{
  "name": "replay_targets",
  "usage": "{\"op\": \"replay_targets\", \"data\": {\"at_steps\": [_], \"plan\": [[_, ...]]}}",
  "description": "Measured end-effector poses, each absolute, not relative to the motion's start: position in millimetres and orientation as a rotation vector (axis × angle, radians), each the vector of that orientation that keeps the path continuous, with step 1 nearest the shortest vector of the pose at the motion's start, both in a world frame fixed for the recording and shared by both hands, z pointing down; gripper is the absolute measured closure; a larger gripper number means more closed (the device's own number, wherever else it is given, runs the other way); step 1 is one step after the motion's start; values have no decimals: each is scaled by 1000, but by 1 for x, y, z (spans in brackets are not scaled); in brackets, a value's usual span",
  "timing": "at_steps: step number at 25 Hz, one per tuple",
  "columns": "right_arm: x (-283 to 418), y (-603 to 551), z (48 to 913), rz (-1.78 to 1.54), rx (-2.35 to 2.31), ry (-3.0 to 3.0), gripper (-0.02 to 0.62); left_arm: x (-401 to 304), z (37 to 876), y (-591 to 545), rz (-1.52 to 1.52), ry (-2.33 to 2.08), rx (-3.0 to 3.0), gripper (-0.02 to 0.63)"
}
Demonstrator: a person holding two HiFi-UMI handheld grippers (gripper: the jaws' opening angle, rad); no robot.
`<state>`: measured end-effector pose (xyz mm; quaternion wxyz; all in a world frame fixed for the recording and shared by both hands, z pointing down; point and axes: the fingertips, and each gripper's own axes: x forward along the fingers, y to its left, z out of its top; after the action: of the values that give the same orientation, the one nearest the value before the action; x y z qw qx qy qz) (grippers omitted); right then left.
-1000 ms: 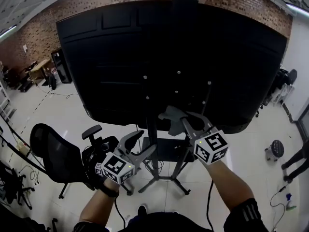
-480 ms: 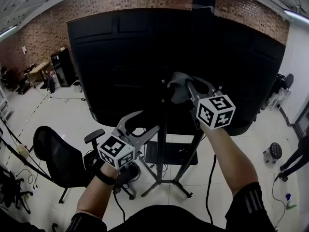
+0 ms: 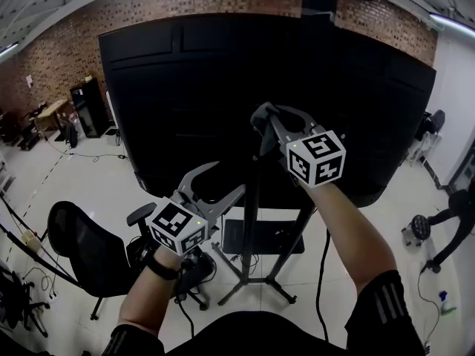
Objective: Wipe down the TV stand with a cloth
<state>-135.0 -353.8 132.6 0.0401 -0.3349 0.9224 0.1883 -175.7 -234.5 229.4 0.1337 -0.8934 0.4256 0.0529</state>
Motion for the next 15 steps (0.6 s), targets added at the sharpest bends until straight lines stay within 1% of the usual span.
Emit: {"op": "replay_targets", "data": {"at_steps": [2, 4, 15], "plan": [[-136, -352, 136, 643, -1028, 2834, 581, -177, 232, -236, 156, 1231, -2592, 319], [-136, -349, 141, 672, -1007, 2850, 558, -176, 235, -237, 153, 1227, -2593, 321], [-137, -346, 157, 544, -908, 2897, 520, -173, 243, -246, 144, 1248, -2596, 322]]}}
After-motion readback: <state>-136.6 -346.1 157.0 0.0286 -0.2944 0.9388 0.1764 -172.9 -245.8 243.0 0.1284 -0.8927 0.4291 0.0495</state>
